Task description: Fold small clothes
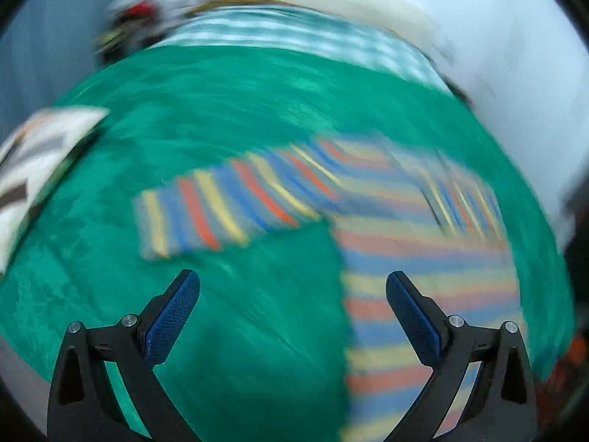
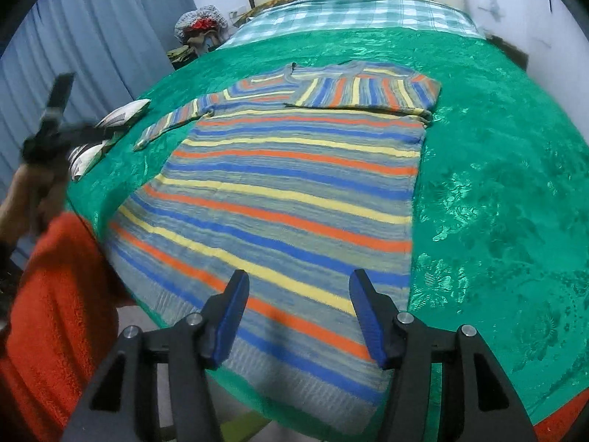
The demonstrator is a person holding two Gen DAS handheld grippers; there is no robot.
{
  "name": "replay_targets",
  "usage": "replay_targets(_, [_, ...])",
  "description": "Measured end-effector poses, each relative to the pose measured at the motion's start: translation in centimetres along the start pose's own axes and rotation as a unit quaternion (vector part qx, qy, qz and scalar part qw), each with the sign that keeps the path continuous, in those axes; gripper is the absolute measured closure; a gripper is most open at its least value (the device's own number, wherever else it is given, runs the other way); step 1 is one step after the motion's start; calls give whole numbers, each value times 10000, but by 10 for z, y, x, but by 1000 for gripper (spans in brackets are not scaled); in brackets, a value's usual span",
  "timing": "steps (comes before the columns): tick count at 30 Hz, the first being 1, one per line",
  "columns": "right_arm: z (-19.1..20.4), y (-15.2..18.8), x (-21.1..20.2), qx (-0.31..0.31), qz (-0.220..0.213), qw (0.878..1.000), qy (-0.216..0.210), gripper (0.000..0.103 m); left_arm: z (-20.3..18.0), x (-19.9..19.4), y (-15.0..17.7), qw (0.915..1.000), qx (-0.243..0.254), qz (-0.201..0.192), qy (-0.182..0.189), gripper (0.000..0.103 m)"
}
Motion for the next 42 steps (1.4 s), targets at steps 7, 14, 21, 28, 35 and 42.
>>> replay_targets(7, [3,4,12,-38,202,9998,25,46,131,89,-41,9732,-2109,428,-815,3])
replay_targets(14, [10,12,28,-167,510,9985,-41,46,125,121,-31,9780,-1886,483,-752,93])
replay_targets(21, [20,9,24,-363,373,9986,-131,46,41,84,-65,9929,-638,-246,-971,98])
replay_targets(28, [25,7,21,-385,260,9984,-322,46,-184,38,-80,9846,1588,-573,448,98])
replay_targets(35, [13,8,11,-89,90,9995,-305,46,-295,78,-18,9753,2096,52,692,9])
replay_targets(42, [-6,13,7,359,8,9985,-404,46,-188,110,-37,9972,487,430,378,24])
Point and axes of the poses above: each gripper's, at about its wrist camera, not at the fingertips, and x roughly the way its jaws point, z to its left, y to its underside, the point moved 4 cm from there along x, roughly the way its jaws point, and after that the axes turned 13 degrees about -x, right-handed, at the moved point
